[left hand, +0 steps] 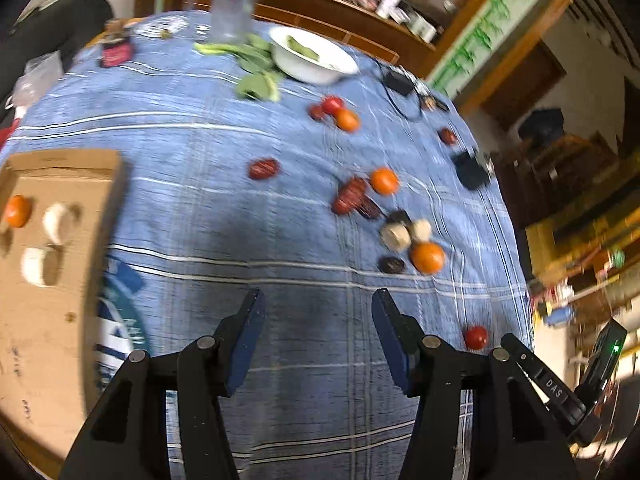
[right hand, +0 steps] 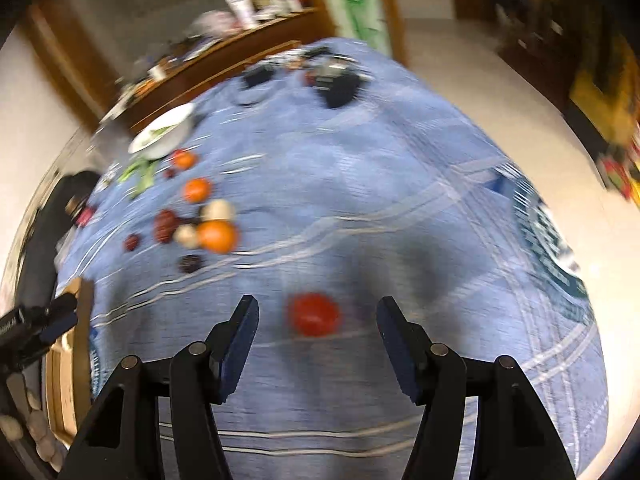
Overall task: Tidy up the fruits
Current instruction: 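Move both grippers back over the table toward the red tomato, then grasp the red tomato with the right gripper while the left grasps a tangerine, then carry the tomato and tangerine into the cardboard box and open both grippers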
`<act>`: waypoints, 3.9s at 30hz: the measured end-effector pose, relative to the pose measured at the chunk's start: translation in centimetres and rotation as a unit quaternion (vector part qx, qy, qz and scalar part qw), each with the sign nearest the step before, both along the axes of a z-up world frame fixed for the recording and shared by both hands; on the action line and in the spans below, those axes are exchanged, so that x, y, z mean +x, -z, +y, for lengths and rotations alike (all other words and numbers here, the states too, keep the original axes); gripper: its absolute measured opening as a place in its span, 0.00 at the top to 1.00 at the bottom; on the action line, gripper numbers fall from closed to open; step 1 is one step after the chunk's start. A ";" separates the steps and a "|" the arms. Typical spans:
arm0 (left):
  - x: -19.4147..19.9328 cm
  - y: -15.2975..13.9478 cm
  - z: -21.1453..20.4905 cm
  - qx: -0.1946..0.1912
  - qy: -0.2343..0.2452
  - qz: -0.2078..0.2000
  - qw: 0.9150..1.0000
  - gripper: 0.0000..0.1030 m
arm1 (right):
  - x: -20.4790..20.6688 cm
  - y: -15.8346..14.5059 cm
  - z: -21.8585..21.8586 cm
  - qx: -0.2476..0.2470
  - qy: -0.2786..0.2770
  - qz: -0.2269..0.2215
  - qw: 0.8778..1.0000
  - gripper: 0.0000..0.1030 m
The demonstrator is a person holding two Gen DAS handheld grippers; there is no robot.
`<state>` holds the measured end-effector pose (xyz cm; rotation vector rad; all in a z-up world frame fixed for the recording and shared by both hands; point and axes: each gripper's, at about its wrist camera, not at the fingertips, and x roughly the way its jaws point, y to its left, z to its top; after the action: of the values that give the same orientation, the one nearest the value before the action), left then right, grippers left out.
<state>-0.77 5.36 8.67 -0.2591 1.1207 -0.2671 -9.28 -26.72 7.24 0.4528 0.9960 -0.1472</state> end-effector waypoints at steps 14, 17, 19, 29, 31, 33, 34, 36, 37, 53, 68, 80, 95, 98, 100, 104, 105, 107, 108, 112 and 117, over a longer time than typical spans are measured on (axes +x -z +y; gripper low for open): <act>1.3 3.6 -4.1 0.011 0.025 0.036 0.999 0.48 | 0.8 1.1 0.4 -0.003 -0.062 0.003 0.998 0.36; 1.9 3.6 -5.1 0.016 0.041 0.023 0.999 0.48 | 1.6 1.5 1.3 -0.006 -0.085 0.005 0.996 0.36; 2.4 3.8 -6.0 0.018 0.058 0.020 0.998 0.48 | 2.2 2.0 1.7 -0.010 -0.092 0.010 0.996 0.36; 3.9 2.8 -11.8 0.023 0.132 -0.015 0.991 0.52 | 2.8 2.8 2.4 -0.033 -0.109 0.016 0.993 0.37; 4.3 2.8 -13.5 0.031 0.157 -0.025 0.987 0.61 | 2.9 2.8 2.5 -0.036 -0.110 0.016 0.993 0.39; 4.8 3.4 -14.7 0.045 0.171 -0.025 0.984 0.63 | 3.0 2.8 2.6 -0.040 -0.113 0.016 0.993 0.39; 5.0 3.8 -15.1 0.050 0.176 -0.022 0.983 0.63 | 3.2 2.8 2.7 -0.042 -0.115 0.015 0.992 0.40; 5.5 4.7 -15.7 0.060 0.181 -0.014 0.982 0.63 | 3.3 2.8 2.8 -0.045 -0.119 0.015 0.992 0.43; 5.6 5.0 -15.9 0.067 0.180 -0.014 0.981 0.63 | 3.3 2.8 2.8 -0.046 -0.121 0.015 0.991 0.46; 4.4 4.5 -14.2 0.062 0.156 -0.024 0.986 0.70 | 3.2 2.4 3.2 -0.028 -0.137 0.011 0.990 0.67; 1.4 0.0 -2.2 0.019 0.059 -0.046 0.997 0.70 | 3.6 -0.1 9.9 -0.024 -0.188 -0.015 0.982 0.67; -1.1 -0.4 14.8 0.041 -0.085 -0.036 0.995 0.70 | 5.9 -2.4 23.2 -0.011 -0.304 -0.044 0.952 0.67; -2.1 3.8 27.0 0.063 -0.163 0.016 0.984 0.70 | 7.8 -1.1 40.2 0.017 -0.437 -0.018 0.899 0.66; -2.3 4.3 28.0 0.056 -0.162 0.020 0.985 0.70 | 7.6 -0.4 42.2 0.009 -0.448 -0.015 0.894 0.66; -2.3 4.3 28.2 0.055 -0.156 0.019 0.986 0.70 | 7.8 0.1 43.1 0.002 -0.454 -0.011 0.891 0.66; -2.2 4.3 27.8 0.072 -0.140 0.015 0.987 0.69 | 7.8 1.0 44.3 -0.006 -0.458 -0.003 0.889 0.66; -2.2 4.3 27.8 0.072 -0.138 0.015 0.988 0.69 | 7.8 1.1 44.5 -0.008 -0.458 -0.002 0.889 0.66; -2.0 4.3 28.0 0.065 -0.138 0.016 0.988 0.69 | 7.9 1.4 44.8 -0.012 -0.458 -0.001 0.889 0.66; -2.0 4.3 28.1 0.060 -0.139 0.017 0.988 0.69 | 7.8 1.5 44.8 -0.013 -0.457 0.000 0.889 0.66; -2.0 4.3 28.6 0.043 -0.144 0.021 0.988 0.69 | 7.9 1.8 45.0 -0.020 -0.455 0.001 0.890 0.66; -2.3 4.1 29.0 0.038 -0.151 0.024 0.988 0.69 | 7.3 2.1 45.4 -0.033 -0.461 -0.002 0.887 0.65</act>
<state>-3.02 34.32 4.58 -0.3651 1.1200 0.0509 -1.95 18.65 5.12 -0.1177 1.1064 0.6770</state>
